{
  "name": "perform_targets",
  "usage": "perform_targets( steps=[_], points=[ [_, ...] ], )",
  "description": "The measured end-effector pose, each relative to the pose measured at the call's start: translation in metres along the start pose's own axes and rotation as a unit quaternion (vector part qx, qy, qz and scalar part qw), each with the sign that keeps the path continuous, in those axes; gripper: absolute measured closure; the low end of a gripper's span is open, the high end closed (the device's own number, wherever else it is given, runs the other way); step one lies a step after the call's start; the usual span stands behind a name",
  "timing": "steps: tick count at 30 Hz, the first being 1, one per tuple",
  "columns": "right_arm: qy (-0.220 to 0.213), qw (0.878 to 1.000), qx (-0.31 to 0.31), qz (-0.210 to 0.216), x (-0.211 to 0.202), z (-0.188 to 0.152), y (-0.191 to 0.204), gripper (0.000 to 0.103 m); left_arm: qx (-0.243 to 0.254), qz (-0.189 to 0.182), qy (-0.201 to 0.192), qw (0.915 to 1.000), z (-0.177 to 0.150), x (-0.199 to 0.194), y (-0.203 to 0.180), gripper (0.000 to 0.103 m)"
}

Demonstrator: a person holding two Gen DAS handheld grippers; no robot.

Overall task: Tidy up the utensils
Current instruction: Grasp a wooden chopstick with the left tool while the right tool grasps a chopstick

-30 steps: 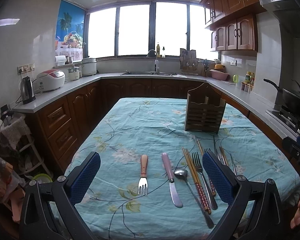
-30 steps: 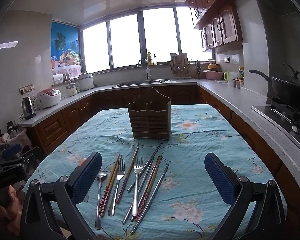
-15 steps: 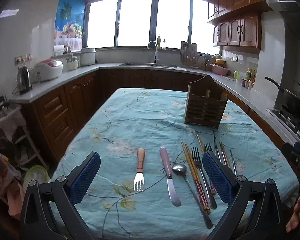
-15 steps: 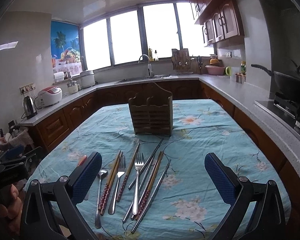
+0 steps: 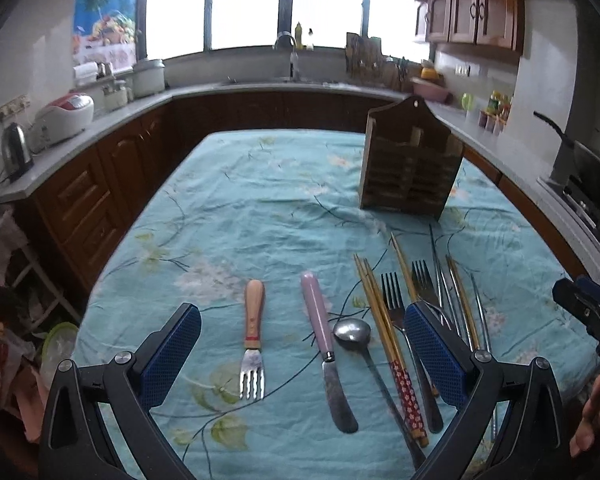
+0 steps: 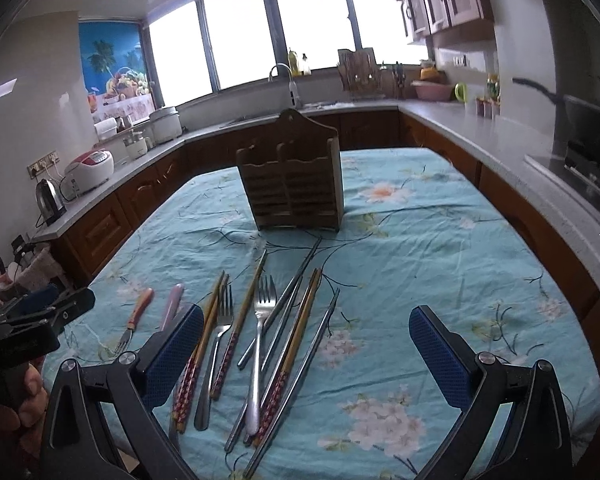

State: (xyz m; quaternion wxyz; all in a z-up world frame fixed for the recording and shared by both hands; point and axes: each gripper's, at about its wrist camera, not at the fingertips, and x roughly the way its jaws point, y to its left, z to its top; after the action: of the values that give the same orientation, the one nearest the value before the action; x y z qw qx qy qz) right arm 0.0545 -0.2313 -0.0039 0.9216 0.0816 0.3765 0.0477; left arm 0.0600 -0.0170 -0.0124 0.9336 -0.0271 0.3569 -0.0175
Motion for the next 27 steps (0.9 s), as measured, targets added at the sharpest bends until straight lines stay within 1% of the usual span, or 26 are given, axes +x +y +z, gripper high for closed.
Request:
perform_targets(
  steps=[2, 4, 5, 6, 8, 9, 11, 12, 14, 17, 19, 21, 23, 25, 26, 27],
  points=[
    [0.009, 1.0, 0.003, 0.0, 0.011, 0.005, -0.004, 0.001, 0.0, -0.004, 0.012, 0.9999, 0.009, 0.01, 0.0, 0.002],
    [0.016, 1.0, 0.005, 0.002, 0.021, 0.009, -0.007, 0.002, 0.004, -0.008, 0.02, 0.9998, 0.015, 0.018, 0.0, 0.005],
    [0.019, 1.0, 0.004, 0.002, 0.026, 0.011, -0.009, 0.002, 0.008, -0.008, 0.026, 0.9996, 0.02, 0.024, -0.001, 0.008],
    [0.023, 1.0, -0.007, -0.008, 0.031, 0.012, -0.01, 0.004, 0.012, -0.006, 0.029, 0.9995, 0.022, 0.03, -0.003, 0.012],
    [0.035, 0.999, -0.008, -0.009, 0.043, 0.016, -0.013, 0.013, 0.02, -0.009, 0.039, 0.999, 0.028, 0.04, -0.006, 0.017],
    [0.042, 0.999, -0.007, -0.01, 0.048, 0.017, -0.015, 0.015, 0.023, -0.009, 0.043, 0.9988, 0.031, 0.048, -0.008, 0.02],
    [0.053, 0.999, -0.006, -0.01, 0.06, 0.02, -0.017, 0.025, 0.027, -0.012, 0.051, 0.9983, 0.037, 0.061, -0.012, 0.025],
    [0.061, 0.998, -0.008, -0.014, 0.066, 0.022, -0.018, 0.028, 0.029, -0.013, 0.054, 0.998, 0.04, 0.068, -0.013, 0.026],
    [0.077, 0.997, -0.005, -0.014, 0.079, 0.024, -0.02, 0.038, 0.033, -0.015, 0.059, 0.9976, 0.044, 0.078, -0.016, 0.027],
    [0.099, 0.995, 0.0, -0.007, 0.097, 0.025, -0.023, 0.045, 0.036, -0.02, 0.073, 0.9965, 0.05, 0.099, -0.018, 0.031],
    [0.114, 0.993, 0.0, -0.007, 0.109, 0.026, -0.024, 0.048, 0.036, -0.026, 0.086, 0.9953, 0.055, 0.114, -0.019, 0.036],
    [0.125, 0.992, 0.004, -0.004, 0.121, 0.026, -0.023, 0.054, 0.038, -0.031, 0.099, 0.9939, 0.059, 0.13, -0.02, 0.048],
    [0.137, 0.991, 0.003, -0.004, 0.132, 0.027, -0.025, 0.064, 0.036, -0.038, 0.112, 0.9923, 0.062, 0.143, -0.021, 0.05],
    [0.152, 0.988, 0.001, -0.009, 0.144, 0.027, -0.026, 0.068, 0.035, -0.042, 0.122, 0.991, 0.065, 0.155, -0.022, 0.05],
    [0.159, 0.987, 0.001, -0.011, 0.15, 0.027, -0.027, 0.072, 0.037, -0.043, 0.126, 0.9904, 0.065, 0.16, -0.023, 0.05],
    [0.164, 0.986, -0.001, -0.013, 0.153, 0.027, -0.027, 0.074, 0.038, -0.044, 0.13, 0.9899, 0.066, 0.165, -0.024, 0.05]
  ],
)
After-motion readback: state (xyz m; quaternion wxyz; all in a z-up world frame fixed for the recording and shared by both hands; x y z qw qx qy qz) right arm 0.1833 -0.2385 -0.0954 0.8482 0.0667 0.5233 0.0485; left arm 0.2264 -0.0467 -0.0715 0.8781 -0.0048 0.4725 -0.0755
